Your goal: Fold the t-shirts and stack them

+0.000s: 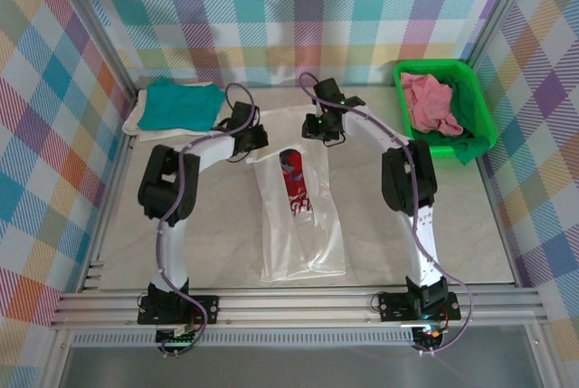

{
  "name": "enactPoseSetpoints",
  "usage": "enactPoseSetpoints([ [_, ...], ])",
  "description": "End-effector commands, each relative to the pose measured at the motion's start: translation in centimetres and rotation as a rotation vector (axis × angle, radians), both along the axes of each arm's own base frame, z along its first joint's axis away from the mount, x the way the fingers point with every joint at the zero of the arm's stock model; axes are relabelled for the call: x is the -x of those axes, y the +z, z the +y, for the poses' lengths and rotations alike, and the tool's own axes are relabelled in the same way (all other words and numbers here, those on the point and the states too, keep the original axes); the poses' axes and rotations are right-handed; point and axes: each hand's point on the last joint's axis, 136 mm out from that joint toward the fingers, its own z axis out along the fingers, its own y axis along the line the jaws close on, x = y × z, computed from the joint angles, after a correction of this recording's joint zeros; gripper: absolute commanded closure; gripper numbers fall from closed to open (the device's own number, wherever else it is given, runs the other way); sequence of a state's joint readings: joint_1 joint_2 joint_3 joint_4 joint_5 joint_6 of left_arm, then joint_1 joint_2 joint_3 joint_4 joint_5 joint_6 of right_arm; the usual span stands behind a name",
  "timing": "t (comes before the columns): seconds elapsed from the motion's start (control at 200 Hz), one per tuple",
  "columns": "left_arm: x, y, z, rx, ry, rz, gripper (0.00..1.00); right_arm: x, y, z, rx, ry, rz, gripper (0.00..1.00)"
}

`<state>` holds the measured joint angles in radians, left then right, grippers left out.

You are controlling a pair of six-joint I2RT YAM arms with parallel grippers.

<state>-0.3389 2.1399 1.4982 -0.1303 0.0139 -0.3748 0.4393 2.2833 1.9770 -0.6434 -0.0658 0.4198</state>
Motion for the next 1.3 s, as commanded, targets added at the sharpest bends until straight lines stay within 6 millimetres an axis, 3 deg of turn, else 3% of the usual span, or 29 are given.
enactPoseSetpoints([
  [0.0, -3.1, 1.2, -1.8, 0.050, -0.013, -0.044, 0.83, -1.8, -1.8, -0.7, 0.015, -0.030, 0.038, 0.70],
  [0.14, -5.3, -2.3, -3.6, 0.090, -0.024, 0.011, 0.84, -3.7, -4.9, -1.1, -0.039, -0.091, 0.088, 0.70],
  [0.215, -6.6, -3.3, -4.3, 0.101, -0.032, 0.018, 0.84, -4.7, -6.0, -1.6, -0.050, -0.120, 0.106, 0.71],
  [0.32, -8.2, -4.3, -5.1, 0.101, -0.057, 0.048, 0.85, -6.4, -6.1, -2.0, -0.062, -0.143, 0.088, 0.71],
  [0.41, -10.0, -3.4, -5.7, 0.103, -0.076, 0.025, 0.85, -7.6, -5.3, -1.9, -0.098, -0.157, 0.071, 0.70],
  [0.48, -11.3, -2.1, -6.1, 0.119, -0.089, -0.005, 0.84, -8.3, -3.6, -1.6, -0.131, -0.157, 0.047, 0.70],
  [0.565, -12.7, 0.7, -5.9, 0.140, -0.092, -0.065, 0.82, -8.7, 0.2, -0.9, -0.185, -0.133, -0.003, 0.69],
  [0.65, -13.4, 5.6, -5.4, 0.180, -0.093, -0.132, 0.79, -8.3, 5.0, -0.6, -0.227, -0.100, -0.059, 0.65],
  [0.735, -12.6, 11.5, -4.8, 0.184, -0.100, -0.188, 0.74, -6.8, 9.6, -0.6, -0.244, -0.060, -0.106, 0.62],
  [0.79, -11.2, 16.2, -4.5, 0.191, -0.108, -0.228, 0.69, -5.2, 11.9, -0.8, -0.246, -0.035, -0.122, 0.62],
  [0.855, -8.5, 19.6, -4.1, 0.222, -0.116, -0.235, 0.64, -2.7, 13.6, -1.1, -0.240, -0.009, -0.129, 0.60],
  [0.93, -4.6, 22.4, -3.4, 0.258, -0.102, -0.279, 0.61, 0.7, 14.2, -1.7, -0.234, 0.008, -0.140, 0.56],
  [0.97, -2.1, 22.2, -2.9, 0.265, -0.092, -0.287, 0.59, 2.6, 13.9, -2.2, -0.244, 0.005, -0.147, 0.55],
  [0.99, -0.9, 23.8, -2.8, 0.280, -0.093, -0.333, 0.59, 3.7, 13.5, -2.3, -0.251, 0.007, -0.145, 0.54],
  [1.1, 7.0, 20.3, -1.5, 0.216, -0.103, -0.299, 0.57, 9.8, 10.0, -2.7, -0.293, 0.047, -0.087, 0.53],
  [1.295, 19.7, 9.9, 2.4, 0.143, -0.128, 0.027, 0.55, 21.7, 3.6, -2.7, -0.331, 0.119, 0.149, 0.53],
])
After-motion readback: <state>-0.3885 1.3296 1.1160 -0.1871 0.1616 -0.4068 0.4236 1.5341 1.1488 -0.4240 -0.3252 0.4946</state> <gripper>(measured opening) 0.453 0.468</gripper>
